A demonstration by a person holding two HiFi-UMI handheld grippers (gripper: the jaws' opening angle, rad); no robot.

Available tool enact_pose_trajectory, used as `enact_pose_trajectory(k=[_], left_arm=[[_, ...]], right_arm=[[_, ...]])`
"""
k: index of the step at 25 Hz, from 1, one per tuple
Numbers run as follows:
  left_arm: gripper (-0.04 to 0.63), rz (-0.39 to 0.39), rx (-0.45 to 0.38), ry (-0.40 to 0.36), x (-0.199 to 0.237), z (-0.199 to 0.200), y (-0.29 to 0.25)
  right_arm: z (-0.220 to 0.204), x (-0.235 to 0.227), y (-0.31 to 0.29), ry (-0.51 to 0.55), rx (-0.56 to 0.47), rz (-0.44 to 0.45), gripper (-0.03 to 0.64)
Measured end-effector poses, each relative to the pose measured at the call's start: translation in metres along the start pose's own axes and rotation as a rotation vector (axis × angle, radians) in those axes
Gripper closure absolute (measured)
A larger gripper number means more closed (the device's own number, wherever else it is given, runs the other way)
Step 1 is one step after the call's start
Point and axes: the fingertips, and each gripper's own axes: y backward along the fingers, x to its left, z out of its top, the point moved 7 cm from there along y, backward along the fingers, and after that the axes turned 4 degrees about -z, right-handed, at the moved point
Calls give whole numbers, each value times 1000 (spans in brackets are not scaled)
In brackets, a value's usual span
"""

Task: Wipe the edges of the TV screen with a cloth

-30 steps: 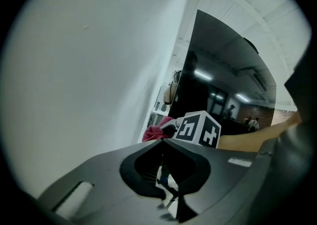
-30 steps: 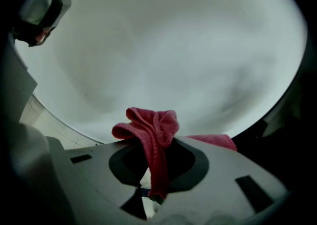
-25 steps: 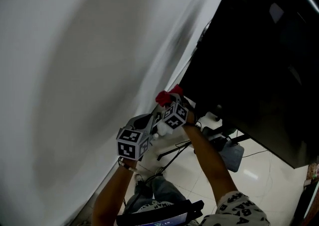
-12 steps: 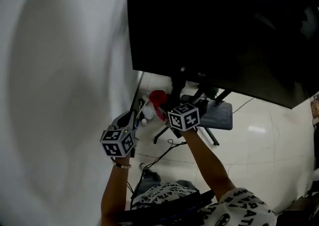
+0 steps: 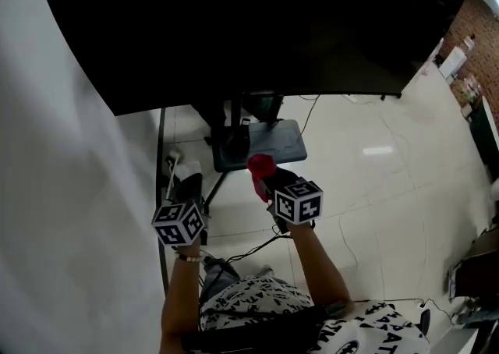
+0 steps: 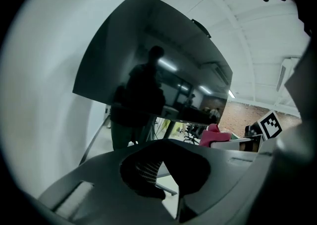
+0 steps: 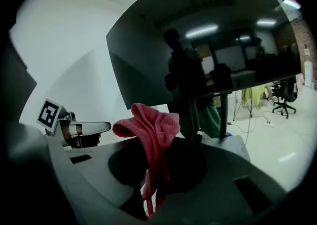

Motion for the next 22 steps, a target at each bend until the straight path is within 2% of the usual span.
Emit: enact_pose_trajectory(k=[4, 8, 13, 22], left_arm=[[603, -43, 36, -29, -49, -25, -16], [603, -64, 73, -83, -76, -41, -25], [603, -92, 104, -115, -83, -43, -36], [603, -119, 106, -121, -73, -29, -37]], right_arm=[[-25, -32, 42, -21, 12, -70, 538], [-40, -39, 60, -16, 22, -104, 538], [-42, -38, 59, -57, 1, -120, 539], [-22, -13, 44, -34, -19, -123, 540]])
